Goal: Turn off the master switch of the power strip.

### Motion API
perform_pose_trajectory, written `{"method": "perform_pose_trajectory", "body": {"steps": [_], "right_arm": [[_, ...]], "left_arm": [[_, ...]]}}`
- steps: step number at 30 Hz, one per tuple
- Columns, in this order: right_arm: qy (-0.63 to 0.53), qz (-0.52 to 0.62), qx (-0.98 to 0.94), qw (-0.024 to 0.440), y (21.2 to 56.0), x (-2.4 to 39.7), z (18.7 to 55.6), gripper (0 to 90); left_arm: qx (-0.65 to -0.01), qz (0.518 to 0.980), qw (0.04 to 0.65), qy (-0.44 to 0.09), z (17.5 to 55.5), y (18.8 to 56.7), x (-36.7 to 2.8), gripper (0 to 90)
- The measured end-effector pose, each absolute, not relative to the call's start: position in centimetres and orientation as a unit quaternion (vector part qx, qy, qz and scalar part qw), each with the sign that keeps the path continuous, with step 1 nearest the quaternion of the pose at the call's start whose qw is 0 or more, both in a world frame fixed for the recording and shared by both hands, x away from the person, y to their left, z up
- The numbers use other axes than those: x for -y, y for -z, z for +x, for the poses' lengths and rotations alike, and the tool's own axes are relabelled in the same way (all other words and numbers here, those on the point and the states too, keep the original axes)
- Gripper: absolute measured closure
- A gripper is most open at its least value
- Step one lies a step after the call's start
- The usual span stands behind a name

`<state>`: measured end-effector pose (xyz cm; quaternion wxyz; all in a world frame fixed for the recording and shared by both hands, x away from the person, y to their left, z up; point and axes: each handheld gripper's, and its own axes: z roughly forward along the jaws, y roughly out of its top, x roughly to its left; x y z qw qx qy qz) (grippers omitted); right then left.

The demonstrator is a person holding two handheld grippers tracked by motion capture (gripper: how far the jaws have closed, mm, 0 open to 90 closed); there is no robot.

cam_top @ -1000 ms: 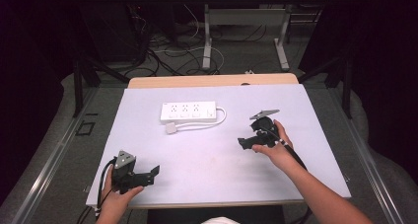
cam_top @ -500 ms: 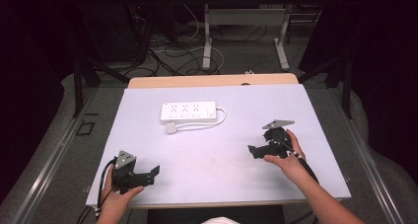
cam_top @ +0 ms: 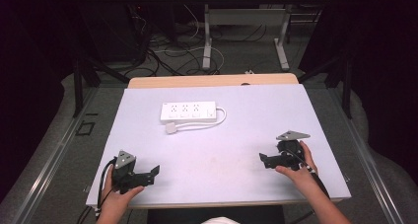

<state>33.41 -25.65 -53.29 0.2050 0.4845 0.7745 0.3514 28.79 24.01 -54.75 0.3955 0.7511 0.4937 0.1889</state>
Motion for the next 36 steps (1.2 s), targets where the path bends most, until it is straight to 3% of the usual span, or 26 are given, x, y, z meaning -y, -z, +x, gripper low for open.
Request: {"method": "perform_pose_trajectory", "body": {"steps": [36], "right_arm": [[-0.354, 0.526, -0.736, 0.238, 56.0, 29.8, 31.5, 0.0]], "left_arm": [[-0.496, 0.749, 0.396, -0.189, 28.9, 54.8, -24.0, 2.4]]}}
